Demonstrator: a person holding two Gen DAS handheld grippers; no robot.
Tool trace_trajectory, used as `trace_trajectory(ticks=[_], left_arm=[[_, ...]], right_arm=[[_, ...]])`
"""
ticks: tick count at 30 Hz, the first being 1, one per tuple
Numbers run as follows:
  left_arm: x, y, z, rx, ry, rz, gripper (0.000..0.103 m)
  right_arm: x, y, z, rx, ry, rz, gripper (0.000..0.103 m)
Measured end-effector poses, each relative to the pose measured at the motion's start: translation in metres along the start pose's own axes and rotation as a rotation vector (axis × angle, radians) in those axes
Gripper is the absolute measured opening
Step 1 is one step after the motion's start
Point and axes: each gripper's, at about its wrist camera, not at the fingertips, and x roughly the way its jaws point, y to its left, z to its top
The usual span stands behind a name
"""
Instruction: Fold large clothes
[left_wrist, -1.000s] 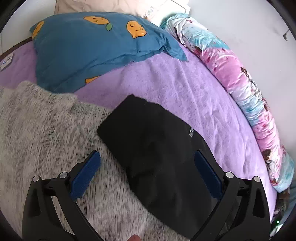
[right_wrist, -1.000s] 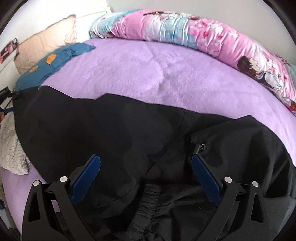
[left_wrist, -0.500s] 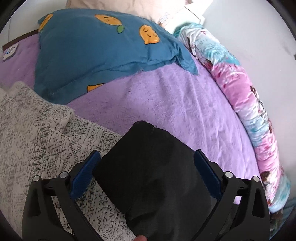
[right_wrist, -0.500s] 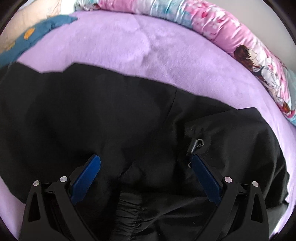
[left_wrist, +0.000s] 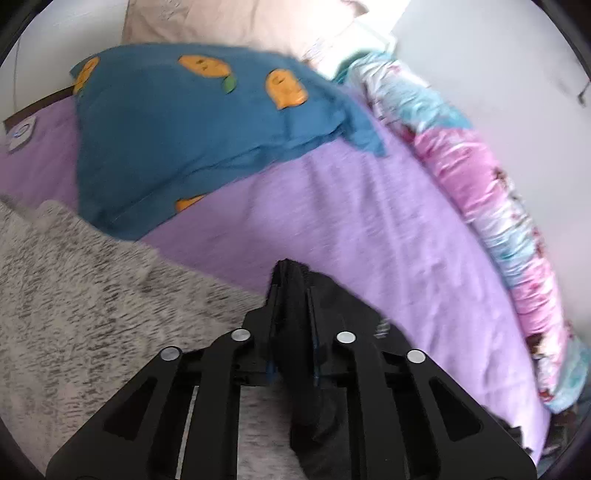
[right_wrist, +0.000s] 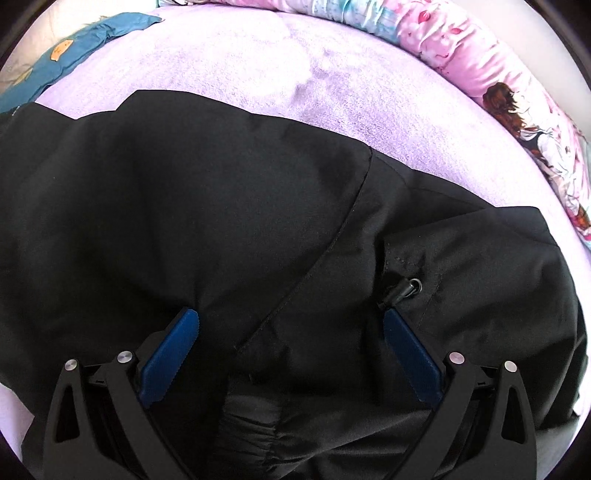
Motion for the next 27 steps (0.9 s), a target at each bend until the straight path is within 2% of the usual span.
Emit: trace_trajectory(ticks=[5,8,12,14,19,22,27], left_arm=[[-0.014,-0.022,0.003,0.037,-0.013,-0.025,0.007],[-0.032,-0.035,0.002,0.017,-0.051,-0.06,0.007],[-0.058,-0.063,-0.003,0.013,-0.065,-0.148,0.006],[-0.073,-0.084,-0.007,0.059,-0.074,-0.176,0.006],[-0.118,-0.144,-0.024,0.162,-0.097,-0.297,0.006],[-0.14,-0.175,-0.038,0.152,-0.086,-0.391,0.006],[-0.166,-0.22,-0.057,0.168,-0.063,-0.482,0.006]], right_arm=[[-0.002,-0.001,0.001,0.01,0.007,0.005,0.098],[0.002,-0.001,0.005,0.011,0.011,0.016,0.098],[0.006,-0.008,0.008,0.02,0.013,0.024,0.098],[0.007,-0.01,0.007,0.024,0.005,0.024,0.098],[-0.002,-0.011,0.007,0.001,-0.004,0.018,0.097],[-0.019,-0.018,0.004,0.029,-0.04,0.036,0.097],[-0.042,-0.041,0.0,0.079,-0.084,0.05,0.097]])
